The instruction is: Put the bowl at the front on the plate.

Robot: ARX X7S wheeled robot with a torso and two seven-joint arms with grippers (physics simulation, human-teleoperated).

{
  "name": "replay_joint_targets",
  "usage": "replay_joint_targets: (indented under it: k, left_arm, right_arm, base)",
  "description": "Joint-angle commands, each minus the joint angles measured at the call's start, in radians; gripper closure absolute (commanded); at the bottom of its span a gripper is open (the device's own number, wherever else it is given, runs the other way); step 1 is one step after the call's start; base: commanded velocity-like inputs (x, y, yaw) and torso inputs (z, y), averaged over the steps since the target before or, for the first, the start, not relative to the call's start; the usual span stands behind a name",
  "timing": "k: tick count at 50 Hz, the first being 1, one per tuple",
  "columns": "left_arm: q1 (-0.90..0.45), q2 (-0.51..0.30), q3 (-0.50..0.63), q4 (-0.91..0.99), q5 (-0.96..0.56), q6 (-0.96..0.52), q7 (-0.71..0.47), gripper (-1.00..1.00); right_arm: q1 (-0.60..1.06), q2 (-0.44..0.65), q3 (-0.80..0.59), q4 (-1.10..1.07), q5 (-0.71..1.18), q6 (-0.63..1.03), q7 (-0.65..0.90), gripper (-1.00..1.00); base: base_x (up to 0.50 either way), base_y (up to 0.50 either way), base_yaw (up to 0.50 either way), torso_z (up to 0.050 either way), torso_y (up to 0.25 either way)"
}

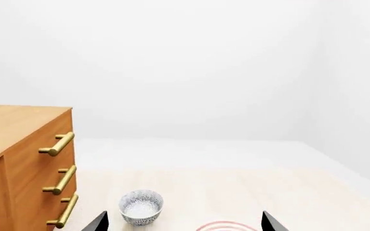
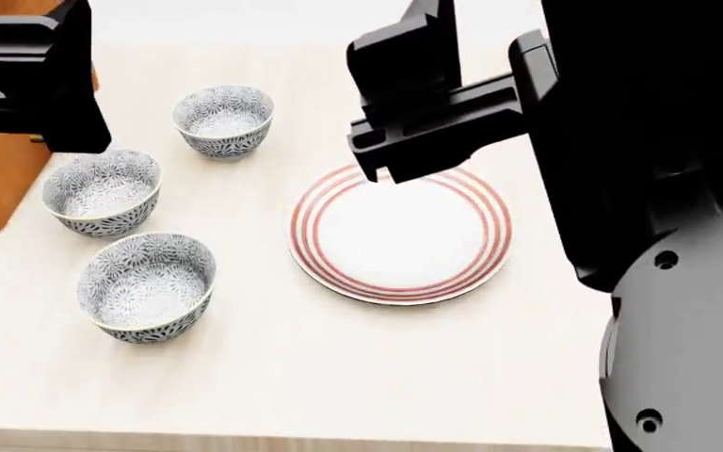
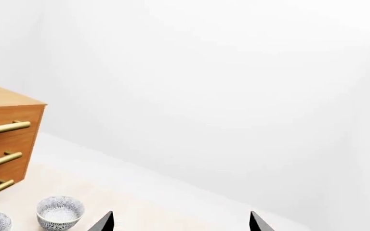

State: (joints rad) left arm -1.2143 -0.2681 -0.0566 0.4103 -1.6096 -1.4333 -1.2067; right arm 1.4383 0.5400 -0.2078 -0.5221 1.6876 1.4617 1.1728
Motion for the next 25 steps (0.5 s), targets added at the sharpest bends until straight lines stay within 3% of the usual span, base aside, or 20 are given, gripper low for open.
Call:
replay_joint_targets:
  k: [1,25]
  left_arm:
    - [0.007,-0.017,0.019,-0.026,0.013,0.029,0.016,-1.00]
    - [0.019,-0.045,0.047,-0.025,0.017,0.068,0.028,-1.00]
  right_arm:
    - [0.010,0.012,-0.021,0.011,-0.010,-0.021,-0.025,-1.00]
    - [0.006,0.028,-0.053,0.011,-0.035,-0.057,-0.053,-1.00]
  base:
    - [0.05,0.00,0.00,0.000,0.000]
    - [0.11,0.00,0.00,0.000,0.000]
